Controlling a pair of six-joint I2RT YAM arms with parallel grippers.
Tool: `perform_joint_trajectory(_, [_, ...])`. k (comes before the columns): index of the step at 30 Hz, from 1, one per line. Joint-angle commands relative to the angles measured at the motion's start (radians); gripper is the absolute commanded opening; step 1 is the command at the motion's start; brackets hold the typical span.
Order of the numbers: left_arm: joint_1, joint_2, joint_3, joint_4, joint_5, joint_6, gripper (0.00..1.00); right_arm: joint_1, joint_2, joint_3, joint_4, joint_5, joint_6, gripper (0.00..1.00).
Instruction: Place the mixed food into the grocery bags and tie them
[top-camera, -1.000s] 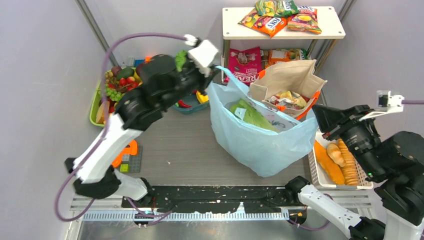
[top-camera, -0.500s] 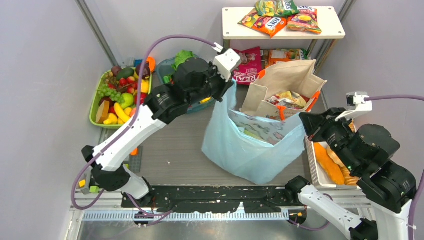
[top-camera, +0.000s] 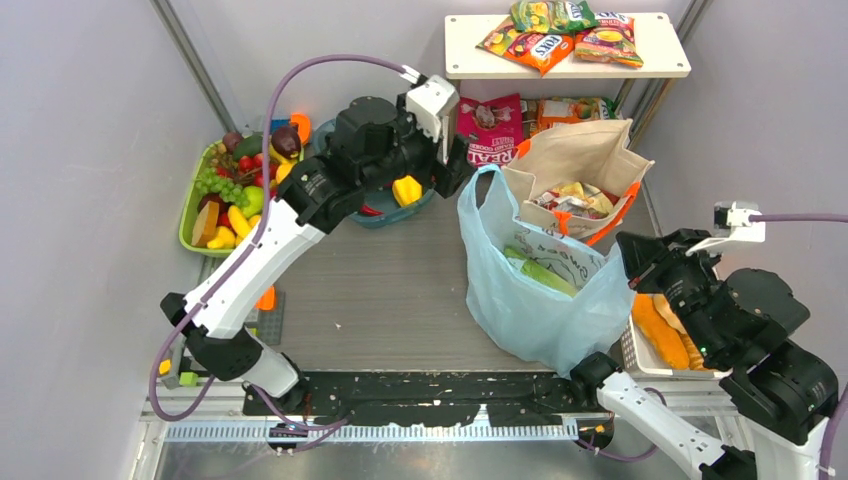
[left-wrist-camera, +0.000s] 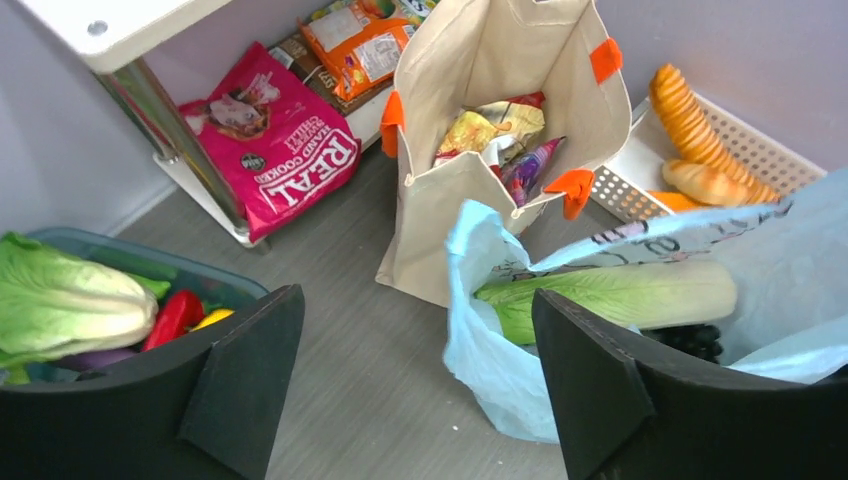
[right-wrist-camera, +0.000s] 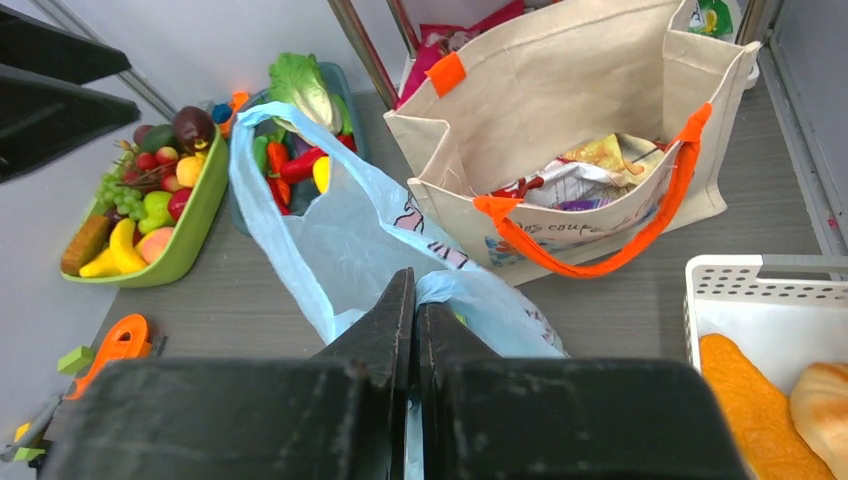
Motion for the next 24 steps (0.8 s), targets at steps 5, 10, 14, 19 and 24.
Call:
perform_joint_trajectory(5, [0.226, -0.145, -0.226, 0.167, 0.16, -0.299, 0.89, -0.005, -0.016, -0.063, 0.067, 0.031, 0.03, 0.05])
perform_joint_trajectory(10, [0.32, -0.14, -0.339, 0.18, 0.03, -0.405, 0.87, -0.004, -0.019, -0.081, 0.07, 0.035, 0.031, 0.05])
perform_joint_trajectory(14, [0.324, -0.017, -0.281, 0.068, -0.228, -0.379, 0.89, -0.005, -0.016, -0.094, 0.079, 0.031, 0.032, 0.05])
perform_joint_trajectory(19, [0.324, 0.176, -0.199, 0.061, -0.375, -0.329, 0.89, -0.005, -0.008, -0.112, 0.099, 0.016, 0.04, 0.05])
perform_joint_trajectory(24, [0.325, 0.376, -0.083, 0.035, -0.421, -0.345, 0.88, -0.005, 0.006, -0.128, 0.115, 0.007, 0.043, 0.05])
